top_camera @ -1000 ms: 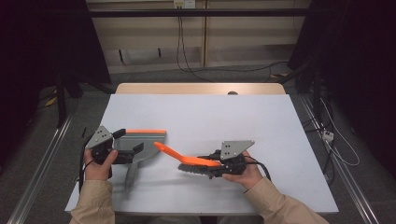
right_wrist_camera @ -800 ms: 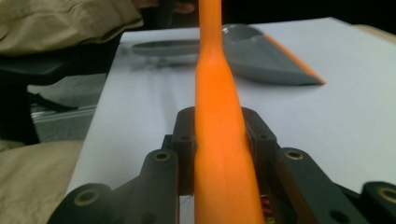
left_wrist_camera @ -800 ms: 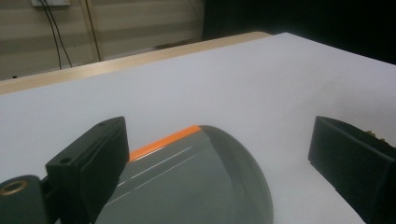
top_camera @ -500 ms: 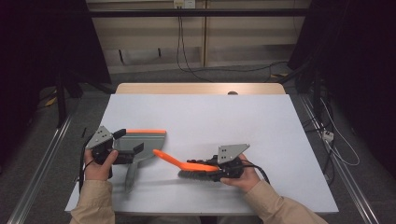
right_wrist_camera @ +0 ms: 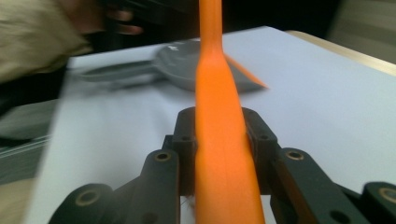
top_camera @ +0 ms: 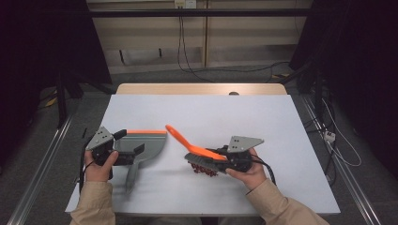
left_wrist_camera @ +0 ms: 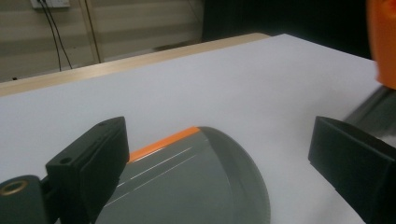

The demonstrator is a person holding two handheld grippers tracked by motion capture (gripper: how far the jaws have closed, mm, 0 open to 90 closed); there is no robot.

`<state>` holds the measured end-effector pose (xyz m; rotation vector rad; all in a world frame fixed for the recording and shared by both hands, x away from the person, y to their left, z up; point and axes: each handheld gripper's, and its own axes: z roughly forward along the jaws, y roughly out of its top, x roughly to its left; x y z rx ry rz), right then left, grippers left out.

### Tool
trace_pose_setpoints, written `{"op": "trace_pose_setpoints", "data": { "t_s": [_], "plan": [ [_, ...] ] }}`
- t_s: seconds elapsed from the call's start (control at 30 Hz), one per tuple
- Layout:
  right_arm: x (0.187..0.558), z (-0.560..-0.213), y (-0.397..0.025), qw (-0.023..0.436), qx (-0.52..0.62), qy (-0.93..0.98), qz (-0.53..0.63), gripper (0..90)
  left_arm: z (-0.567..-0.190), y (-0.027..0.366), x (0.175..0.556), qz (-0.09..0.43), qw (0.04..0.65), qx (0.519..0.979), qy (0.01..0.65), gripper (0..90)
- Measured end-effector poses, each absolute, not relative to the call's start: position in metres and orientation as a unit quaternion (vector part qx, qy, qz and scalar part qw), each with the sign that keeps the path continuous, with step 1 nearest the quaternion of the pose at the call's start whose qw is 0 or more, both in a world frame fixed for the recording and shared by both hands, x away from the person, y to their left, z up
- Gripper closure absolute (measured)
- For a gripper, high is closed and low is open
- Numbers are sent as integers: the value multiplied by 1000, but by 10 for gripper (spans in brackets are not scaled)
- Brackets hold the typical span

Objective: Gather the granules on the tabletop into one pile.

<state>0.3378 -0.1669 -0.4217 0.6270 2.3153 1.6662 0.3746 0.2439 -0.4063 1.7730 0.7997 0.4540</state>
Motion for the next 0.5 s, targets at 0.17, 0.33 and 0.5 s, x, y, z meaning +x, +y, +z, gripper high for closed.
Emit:
{"op": "trace_pose_setpoints", "data": {
  "t_s": [0.17,0.33,0.5],
  "plan": [
    [331,-431,-189,181,292,776,529,710,-405,243,373,190,545,745,335,51],
    [325,-436,-197,220,326,769,504,710,-404,241,371,186,542,748,333,52],
    [322,-446,-184,247,350,768,476,711,-402,240,367,185,539,755,323,52]
  ]
}}
